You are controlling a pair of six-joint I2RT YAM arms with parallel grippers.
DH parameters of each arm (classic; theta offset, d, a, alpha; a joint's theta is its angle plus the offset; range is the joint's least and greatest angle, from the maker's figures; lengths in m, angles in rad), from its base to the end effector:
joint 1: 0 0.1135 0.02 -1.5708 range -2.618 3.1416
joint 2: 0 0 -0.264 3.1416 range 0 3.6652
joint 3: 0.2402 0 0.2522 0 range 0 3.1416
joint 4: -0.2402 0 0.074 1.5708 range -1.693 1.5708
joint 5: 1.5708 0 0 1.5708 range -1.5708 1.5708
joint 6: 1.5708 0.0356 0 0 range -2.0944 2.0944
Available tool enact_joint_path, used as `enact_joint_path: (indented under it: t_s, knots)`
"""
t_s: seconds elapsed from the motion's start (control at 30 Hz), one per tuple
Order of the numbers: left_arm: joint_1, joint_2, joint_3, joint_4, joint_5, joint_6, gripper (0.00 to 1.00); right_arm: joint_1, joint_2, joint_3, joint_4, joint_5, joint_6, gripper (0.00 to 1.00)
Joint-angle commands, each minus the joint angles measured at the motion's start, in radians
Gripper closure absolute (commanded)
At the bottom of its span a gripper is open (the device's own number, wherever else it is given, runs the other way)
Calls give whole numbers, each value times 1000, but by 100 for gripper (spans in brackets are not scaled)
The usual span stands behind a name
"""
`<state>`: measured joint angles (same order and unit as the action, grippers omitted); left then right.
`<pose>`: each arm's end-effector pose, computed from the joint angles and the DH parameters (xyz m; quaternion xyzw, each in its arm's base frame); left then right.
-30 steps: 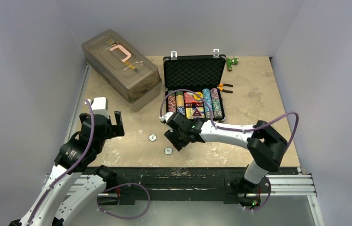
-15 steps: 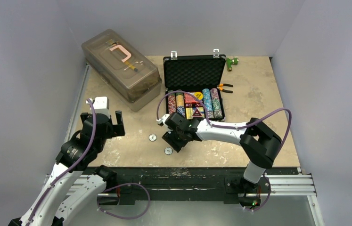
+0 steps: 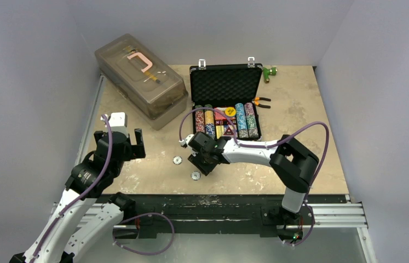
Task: Pack up texas hold em set
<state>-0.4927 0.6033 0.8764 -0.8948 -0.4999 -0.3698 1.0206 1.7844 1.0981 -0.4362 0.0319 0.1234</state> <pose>0.1031 -0.0360 0.3258 -0.0599 0.8672 0.0148 0.4942 0.1845 0.2986 0.1639 -0.4196 0.8799 0.1072 0.1953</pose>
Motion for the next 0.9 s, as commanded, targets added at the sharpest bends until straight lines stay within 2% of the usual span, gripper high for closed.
enact_joint_path:
  t_s: [0.0,0.13,0.27,0.4,0.43,0.5,0.7,0.87]
  knots:
    - [3,3,1,38,12,22,5,9,15,51,30,9,16,65]
    - [4,0,1,38,11,22,5,13,15,53,42,6,28,69]
    - [3,-1,1,38,14,23,5,13,7,56,49,20,37,78]
    - [5,-2,2,38,15,24,5,10,-35,53,58,84,78,99]
    - [4,-2,1,38,15,23,5,5,-53,54,60,118,87,100]
    - [4,-4,1,40,17,23,5,-19,-90,62,60,175,114,100]
    - [3,-10,1,39,19,23,5,-223,-162,115,40,296,226,100]
    - [4,-17,1,40,21,23,5,-317,-71,230,6,344,234,100]
